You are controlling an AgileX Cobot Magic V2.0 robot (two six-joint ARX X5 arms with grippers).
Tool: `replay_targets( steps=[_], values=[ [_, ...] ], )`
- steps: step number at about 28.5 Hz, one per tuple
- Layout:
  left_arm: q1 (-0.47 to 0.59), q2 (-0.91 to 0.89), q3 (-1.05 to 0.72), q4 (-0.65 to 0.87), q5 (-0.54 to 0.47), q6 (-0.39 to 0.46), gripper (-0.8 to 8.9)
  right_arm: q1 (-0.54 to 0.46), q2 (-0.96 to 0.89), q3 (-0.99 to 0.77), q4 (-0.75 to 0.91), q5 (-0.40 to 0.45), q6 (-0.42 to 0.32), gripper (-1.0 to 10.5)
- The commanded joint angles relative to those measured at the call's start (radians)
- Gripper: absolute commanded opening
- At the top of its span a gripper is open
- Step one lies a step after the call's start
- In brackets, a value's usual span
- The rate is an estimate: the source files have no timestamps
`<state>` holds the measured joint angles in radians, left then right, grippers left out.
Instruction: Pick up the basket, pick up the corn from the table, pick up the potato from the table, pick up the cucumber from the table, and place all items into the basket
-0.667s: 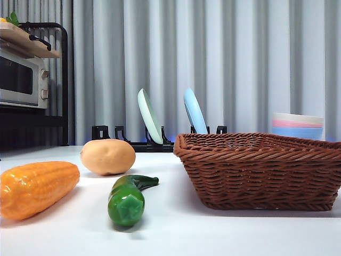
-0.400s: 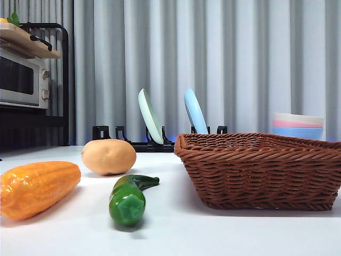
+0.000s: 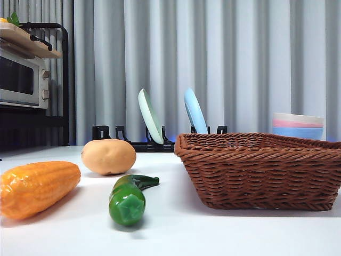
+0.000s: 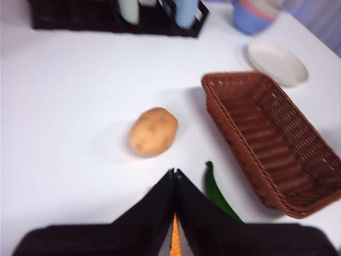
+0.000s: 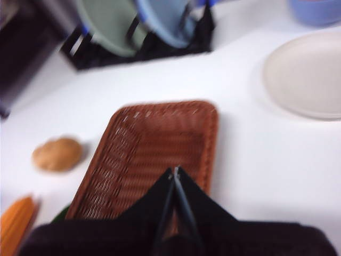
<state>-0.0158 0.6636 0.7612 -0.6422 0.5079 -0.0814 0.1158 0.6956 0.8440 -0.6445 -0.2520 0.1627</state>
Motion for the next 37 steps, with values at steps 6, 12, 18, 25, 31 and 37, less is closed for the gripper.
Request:
replay_targets(
  steps=[6,12,18,25,31,37],
  values=[
    [0.002,0.122,0.064,-0.002,0.023,0.034,1.18,-0.003,0.213,0.096,-0.104,-0.123,-0.143,0.6],
    [0.002,0.128,0.064,0.003,0.02,0.029,3.82,-0.003,0.346,0.096,-0.088,-0.123,-0.158,3.8],
    [0.002,0.128,0.064,0.014,0.021,0.029,3.82,-0.003,0.505,0.096,0.012,-0.108,-0.156,3.8],
    [0.002,0.128,0.064,0.013,0.022,0.029,3.82,-0.002,0.733,0.096,0.097,-0.109,-0.14,3.7],
    [0.002,0.128,0.064,0.013,0.02,0.029,3.82,-0.003,0.866,0.096,0.117,-0.115,-0.126,2.8],
    [-0.012,0.183,0.065,0.032,0.021,0.08,3.82,-0.004,0.858,0.097,0.116,-0.116,-0.068,-0.2]
  ],
)
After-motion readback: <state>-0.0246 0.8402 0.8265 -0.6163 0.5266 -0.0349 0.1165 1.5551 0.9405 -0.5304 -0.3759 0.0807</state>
